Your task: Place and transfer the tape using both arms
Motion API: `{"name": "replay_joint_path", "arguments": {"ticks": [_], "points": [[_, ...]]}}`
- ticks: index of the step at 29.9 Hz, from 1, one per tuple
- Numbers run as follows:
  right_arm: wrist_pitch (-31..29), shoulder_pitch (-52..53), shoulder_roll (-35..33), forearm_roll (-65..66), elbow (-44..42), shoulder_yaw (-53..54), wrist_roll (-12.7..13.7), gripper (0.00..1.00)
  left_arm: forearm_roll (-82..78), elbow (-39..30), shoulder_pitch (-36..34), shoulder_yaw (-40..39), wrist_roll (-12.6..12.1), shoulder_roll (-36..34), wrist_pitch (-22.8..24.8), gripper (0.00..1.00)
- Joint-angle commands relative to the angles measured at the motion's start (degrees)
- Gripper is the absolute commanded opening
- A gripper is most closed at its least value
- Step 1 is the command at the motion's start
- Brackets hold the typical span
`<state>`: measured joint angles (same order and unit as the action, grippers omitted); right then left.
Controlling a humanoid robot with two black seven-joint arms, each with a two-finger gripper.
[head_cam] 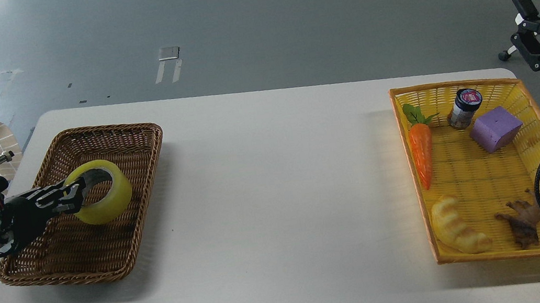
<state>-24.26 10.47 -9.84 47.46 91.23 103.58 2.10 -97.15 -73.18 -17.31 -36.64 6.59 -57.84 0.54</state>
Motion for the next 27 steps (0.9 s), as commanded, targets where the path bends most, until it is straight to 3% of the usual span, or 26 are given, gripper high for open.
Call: {"name": "replay_joint_path", "arguments": {"ticks": [1, 10, 14, 18, 20, 24, 27], "points": [[0.0, -0.01, 0.09, 0.0, 0.0, -0.04, -0.08, 1.0, -0.06, 1.46, 0.0, -0.01, 0.17, 0.01, -0.1, 0.97], [0.0, -0.1, 0.09, 0.0, 0.0, -0.04, -0.08, 1.0, 0.2, 5.07, 0.0, -0.54, 0.35, 0.01, -2.82, 0.98], [0.0, 0.16, 0.26, -0.08, 0.0, 0.04, -0.08, 1.0, 7.64, 4.98, -0.52, -5.18, 0.52, 0.01, -5.2, 0.98], [0.09, 0.51, 0.35, -0.08, 0.17, 0.04, -0.08, 1.0, 20.57, 4.1, -1.84, -11.25, 2.98, 1.32, -5.38, 0.98], [0.09, 0.95, 0.18, -0.08, 0.26, 0.04, -0.08, 1.0, 30.57, 1.04, -4.38, -15.29, 4.39, 2.99, -4.94, 0.98], [0.09, 1.13, 0.0, -0.17, 0.44, 0.04, -0.08, 1.0, 39.65, -3.36, -5.45, -17.76, 4.66, 5.36, -4.85, 0.98], [-0.09, 2.18, 0.0, -0.17, 0.53, 0.04, -0.08, 1.0, 45.36, -8.62, -6.33, -22.4, 4.31, 11.32, -4.85, 0.98]]}}
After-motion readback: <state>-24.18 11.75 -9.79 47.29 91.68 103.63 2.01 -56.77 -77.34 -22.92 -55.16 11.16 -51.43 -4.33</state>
